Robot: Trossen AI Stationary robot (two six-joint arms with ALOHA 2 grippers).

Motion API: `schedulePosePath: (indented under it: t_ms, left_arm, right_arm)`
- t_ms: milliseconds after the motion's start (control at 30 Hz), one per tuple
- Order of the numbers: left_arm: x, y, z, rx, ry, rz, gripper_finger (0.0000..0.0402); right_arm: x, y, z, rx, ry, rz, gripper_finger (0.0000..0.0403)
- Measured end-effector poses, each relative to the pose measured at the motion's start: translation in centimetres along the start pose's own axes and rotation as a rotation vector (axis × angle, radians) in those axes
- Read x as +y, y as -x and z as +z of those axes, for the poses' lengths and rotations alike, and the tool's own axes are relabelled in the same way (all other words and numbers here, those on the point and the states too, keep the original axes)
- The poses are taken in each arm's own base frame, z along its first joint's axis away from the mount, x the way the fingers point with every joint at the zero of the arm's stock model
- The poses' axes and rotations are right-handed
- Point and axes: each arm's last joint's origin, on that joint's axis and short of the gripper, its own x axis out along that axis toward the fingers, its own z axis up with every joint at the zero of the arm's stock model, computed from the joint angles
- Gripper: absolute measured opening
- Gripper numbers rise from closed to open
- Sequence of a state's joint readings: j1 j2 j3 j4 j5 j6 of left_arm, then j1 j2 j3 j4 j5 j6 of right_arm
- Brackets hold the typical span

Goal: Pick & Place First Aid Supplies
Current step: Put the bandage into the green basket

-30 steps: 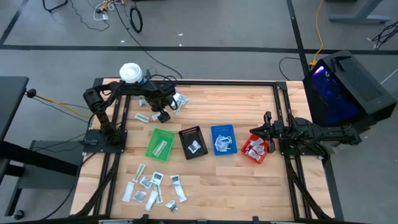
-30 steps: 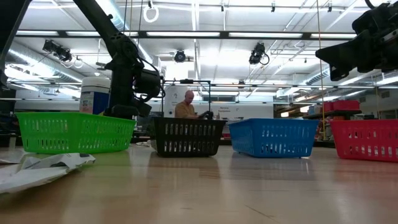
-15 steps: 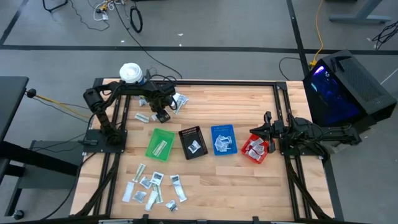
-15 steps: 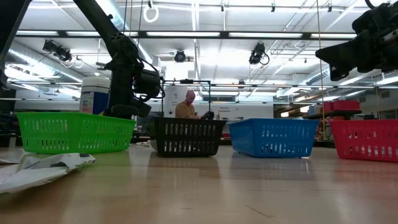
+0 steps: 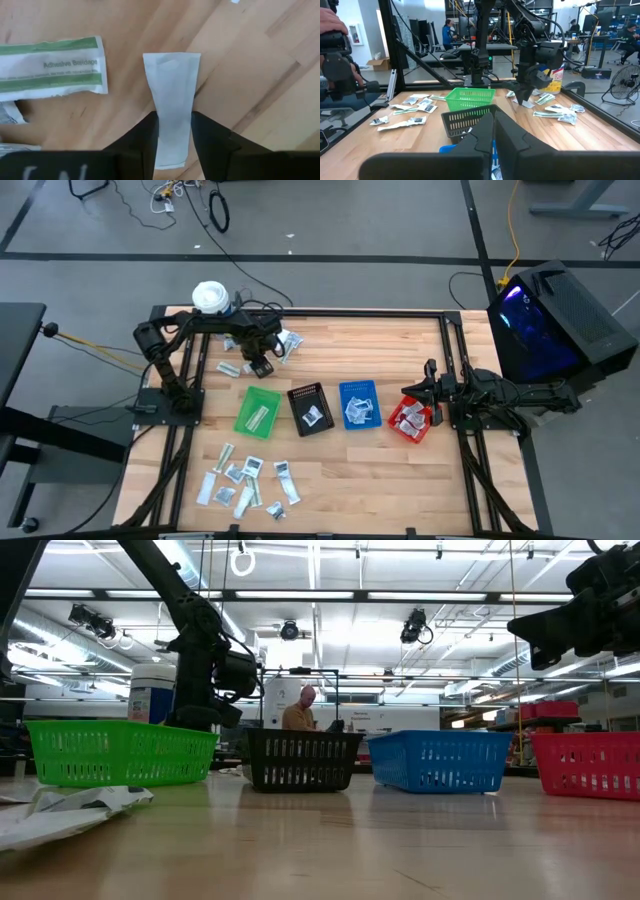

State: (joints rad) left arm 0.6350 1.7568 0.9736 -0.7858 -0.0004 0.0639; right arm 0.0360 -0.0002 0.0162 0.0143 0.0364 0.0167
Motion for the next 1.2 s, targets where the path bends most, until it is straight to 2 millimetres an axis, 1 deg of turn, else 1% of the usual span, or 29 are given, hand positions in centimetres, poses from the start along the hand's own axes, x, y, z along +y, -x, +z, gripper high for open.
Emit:
schedulePosePath:
  t_ms: [367,500,767,933,1200]
  left_arm:
    - [-0.1,2.3,-0.9,-0.038,0.015,0.002,0.0131]
    - [-0.2,3.5,-1.3,-0.072,0.040,0.001,0.0131]
    - [-1.0,7.9,-1.1,-0.159,0.098,-0.006,0.0131]
    - [-2.3,10.1,-0.9,-0.187,0.100,-0.017,0.0131]
    - [-5.9,12.2,-1.2,-0.165,0.031,-0.034,0.0131]
  right_arm:
    - [0.0,0.0,0.0,0.000,0.000,0.000,0.0023]
    - [0.0,0.0,0.0,0.000,0.000,0.000,0.0023]
    - [0.0,0.0,0.0,0.000,0.000,0.000,0.0023]
    - [0.0,0.0,0.0,0.000,0.000,0.000,0.0023]
    - [0.0,0.0,0.0,0.000,0.000,0.000,0.0023]
